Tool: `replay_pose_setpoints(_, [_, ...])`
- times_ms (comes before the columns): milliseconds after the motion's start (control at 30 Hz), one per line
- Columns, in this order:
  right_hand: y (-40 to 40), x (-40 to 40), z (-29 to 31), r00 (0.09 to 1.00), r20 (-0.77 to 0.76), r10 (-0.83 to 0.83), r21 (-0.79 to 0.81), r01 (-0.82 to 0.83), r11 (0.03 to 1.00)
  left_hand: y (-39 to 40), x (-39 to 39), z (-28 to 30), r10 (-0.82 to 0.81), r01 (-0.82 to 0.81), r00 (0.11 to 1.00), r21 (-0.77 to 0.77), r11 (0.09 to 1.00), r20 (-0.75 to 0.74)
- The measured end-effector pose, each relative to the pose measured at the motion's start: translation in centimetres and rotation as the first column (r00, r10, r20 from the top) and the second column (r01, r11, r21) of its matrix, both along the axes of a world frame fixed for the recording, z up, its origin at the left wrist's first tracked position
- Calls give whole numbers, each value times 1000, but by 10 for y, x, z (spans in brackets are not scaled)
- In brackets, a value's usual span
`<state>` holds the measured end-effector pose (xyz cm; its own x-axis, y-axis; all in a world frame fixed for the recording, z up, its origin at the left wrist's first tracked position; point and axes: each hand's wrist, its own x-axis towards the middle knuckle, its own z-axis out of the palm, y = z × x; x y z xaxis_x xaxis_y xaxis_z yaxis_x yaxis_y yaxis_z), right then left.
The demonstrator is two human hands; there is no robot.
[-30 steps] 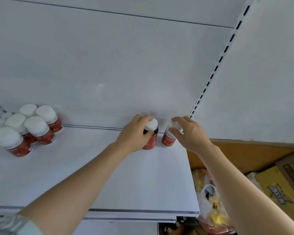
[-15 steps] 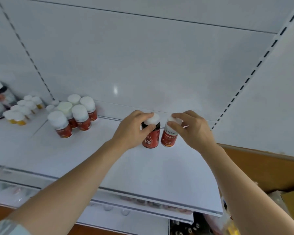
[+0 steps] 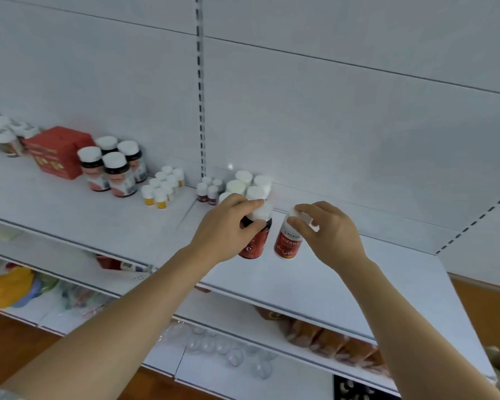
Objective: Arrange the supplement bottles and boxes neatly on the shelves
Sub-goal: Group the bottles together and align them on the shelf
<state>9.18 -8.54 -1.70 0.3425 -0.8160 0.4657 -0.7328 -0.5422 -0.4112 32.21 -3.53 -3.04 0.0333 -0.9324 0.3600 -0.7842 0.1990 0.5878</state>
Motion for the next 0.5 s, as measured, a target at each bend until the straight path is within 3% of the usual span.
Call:
replay_pose_setpoints(200, [20, 72, -11, 998, -3, -56, 81, 56, 995, 25, 79, -4, 5, -5, 1000, 3, 1000, -20])
replay_pose_setpoints(500, [-15, 106, -19, 990, -50, -134, 131, 140, 982, 4, 116, -5, 23, -22, 997, 15, 1000, -69])
